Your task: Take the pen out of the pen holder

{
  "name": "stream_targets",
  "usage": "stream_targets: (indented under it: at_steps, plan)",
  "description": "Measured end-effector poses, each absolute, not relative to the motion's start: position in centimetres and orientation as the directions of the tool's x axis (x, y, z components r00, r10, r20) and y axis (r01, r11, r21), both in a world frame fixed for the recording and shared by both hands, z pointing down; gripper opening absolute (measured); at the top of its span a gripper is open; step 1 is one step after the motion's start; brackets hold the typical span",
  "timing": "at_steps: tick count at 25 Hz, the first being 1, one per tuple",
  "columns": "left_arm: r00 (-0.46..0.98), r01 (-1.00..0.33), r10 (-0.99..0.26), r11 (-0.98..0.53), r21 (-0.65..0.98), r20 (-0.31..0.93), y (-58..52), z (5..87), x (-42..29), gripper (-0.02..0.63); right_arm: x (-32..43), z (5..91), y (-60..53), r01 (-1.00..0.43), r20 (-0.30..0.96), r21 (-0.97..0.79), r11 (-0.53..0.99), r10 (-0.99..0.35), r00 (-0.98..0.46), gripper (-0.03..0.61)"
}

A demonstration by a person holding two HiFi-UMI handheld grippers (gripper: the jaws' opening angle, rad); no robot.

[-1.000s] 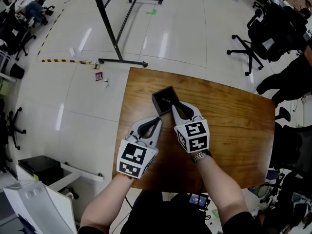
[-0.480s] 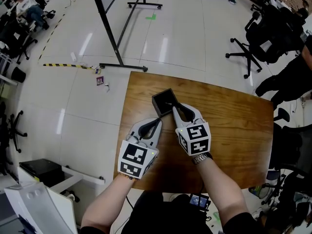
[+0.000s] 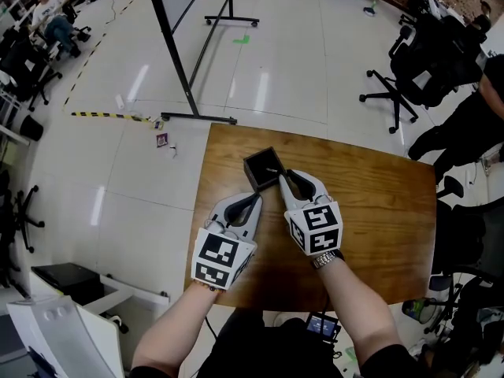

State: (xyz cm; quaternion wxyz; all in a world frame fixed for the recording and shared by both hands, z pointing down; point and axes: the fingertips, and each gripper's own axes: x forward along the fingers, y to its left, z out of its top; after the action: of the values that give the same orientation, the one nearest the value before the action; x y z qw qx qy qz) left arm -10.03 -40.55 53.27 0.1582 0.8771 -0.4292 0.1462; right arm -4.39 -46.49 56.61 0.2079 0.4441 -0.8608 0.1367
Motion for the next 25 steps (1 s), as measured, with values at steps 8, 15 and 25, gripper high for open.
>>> stream_targets:
  at_steps: [8,15,25]
  plan:
    - [0.585,-0.801,-0.72,-0.583,0.131,0.373,-38.3,51.5,-9.5,0.005,-3.8,53.5,-44.0,-0.82,0.432,-0.041,0.571,-0.73,-0.53,0.054]
    - [0.579,-0.805,-0.731,-0.584,0.108,0.361,-35.7,49.7,-8.3,0.005,-2.5,50.8,-40.8,-0.815,0.391,-0.04,0.578,-0.742,-0.545,0.054]
    - [0.561,-0.817,-0.752,-0.571,0.084,0.345,-30.9,48.0,-6.4,0.005,-0.8,47.9,-35.1,-0.795,0.346,-0.029,0.606,-0.74,-0.577,0.054]
